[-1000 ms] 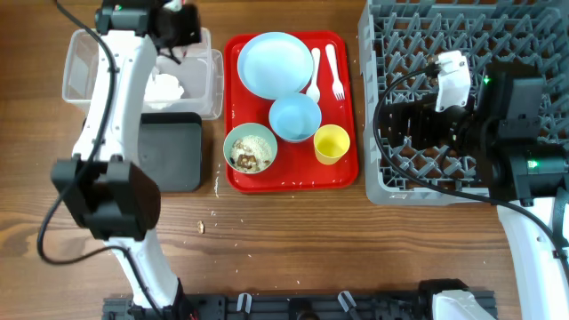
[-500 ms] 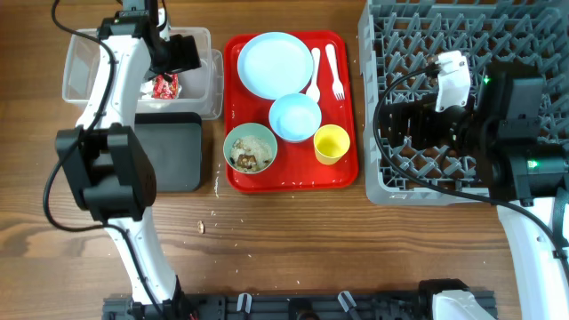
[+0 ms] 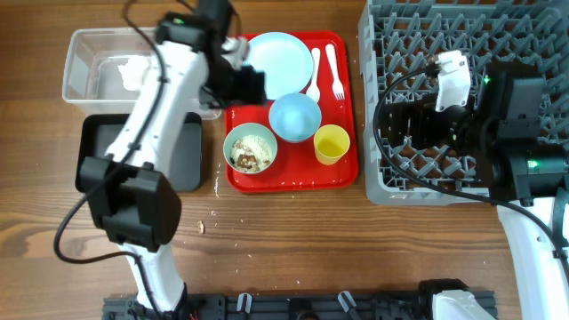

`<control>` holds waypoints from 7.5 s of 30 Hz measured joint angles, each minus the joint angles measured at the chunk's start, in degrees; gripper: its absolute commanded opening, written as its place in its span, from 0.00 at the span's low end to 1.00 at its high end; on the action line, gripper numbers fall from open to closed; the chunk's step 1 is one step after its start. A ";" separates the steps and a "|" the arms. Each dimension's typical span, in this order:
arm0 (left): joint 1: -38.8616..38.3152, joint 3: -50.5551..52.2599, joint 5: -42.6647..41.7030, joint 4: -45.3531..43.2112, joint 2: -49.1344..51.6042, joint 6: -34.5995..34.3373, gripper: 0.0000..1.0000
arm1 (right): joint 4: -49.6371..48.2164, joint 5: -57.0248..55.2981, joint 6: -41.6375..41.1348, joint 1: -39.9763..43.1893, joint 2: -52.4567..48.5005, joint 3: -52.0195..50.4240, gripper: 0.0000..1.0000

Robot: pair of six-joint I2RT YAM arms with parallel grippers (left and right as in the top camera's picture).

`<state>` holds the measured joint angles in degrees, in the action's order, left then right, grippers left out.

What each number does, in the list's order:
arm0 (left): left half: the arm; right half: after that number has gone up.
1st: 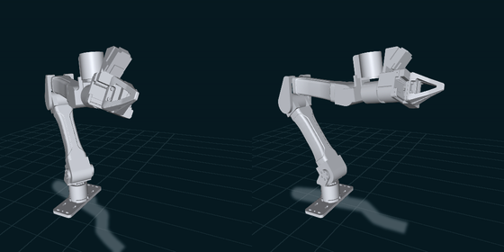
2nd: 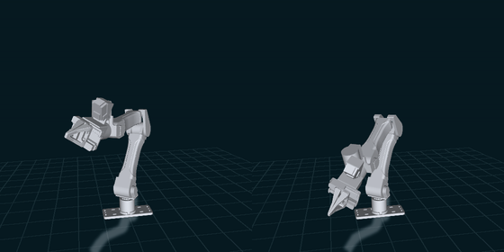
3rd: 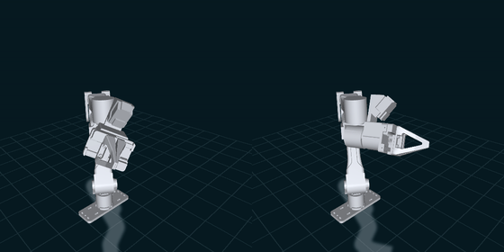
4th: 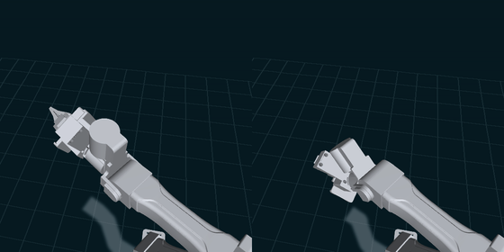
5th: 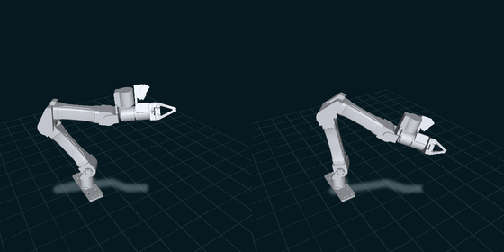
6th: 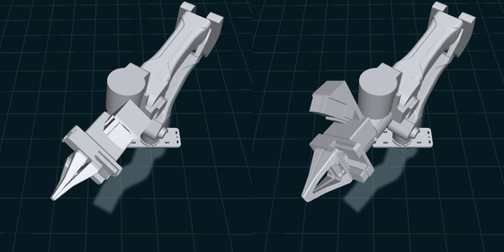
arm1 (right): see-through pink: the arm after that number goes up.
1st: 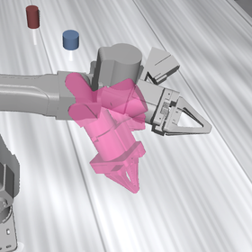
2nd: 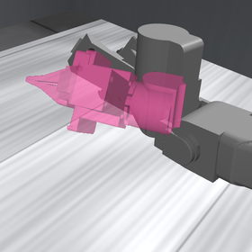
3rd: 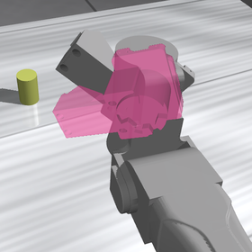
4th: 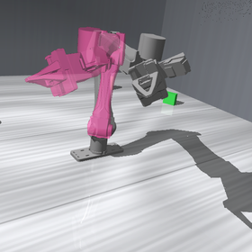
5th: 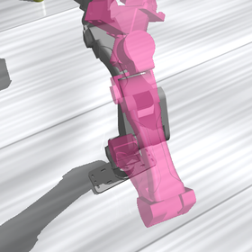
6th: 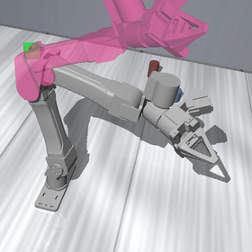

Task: Sort waste into correct bins and load items into the dishwasher rack
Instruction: 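Grasp the green bowl of food scraps by its rim with the left gripper, then tip the green bowl over the black tray to empty the scraps, then set the empty green bowl back on the red tray and release, then grasp the yellow cup on the red tray with the left gripper, then hand the yellow cup from the left gripper to the right gripper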

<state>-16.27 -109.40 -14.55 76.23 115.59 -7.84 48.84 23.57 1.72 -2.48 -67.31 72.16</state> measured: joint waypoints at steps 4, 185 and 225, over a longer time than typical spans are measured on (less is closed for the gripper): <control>-3.93 5.25 2.01 -2.78 0.02 0.02 0.78 | 0.00 0.00 0.00 0.00 0.00 0.00 0.99; -16.28 28.83 2.71 -42.12 -10.34 -7.69 0.63 | 1.29 0.00 -5.60 0.00 -3.91 0.00 1.00; 3.48 28.76 -56.68 -42.42 -13.55 -11.87 0.04 | -13.64 33.16 -3.32 -0.02 -12.83 0.02 1.00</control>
<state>-12.80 -80.64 -71.22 33.80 102.04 -19.70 35.20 56.73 -1.61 -2.50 -80.14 72.18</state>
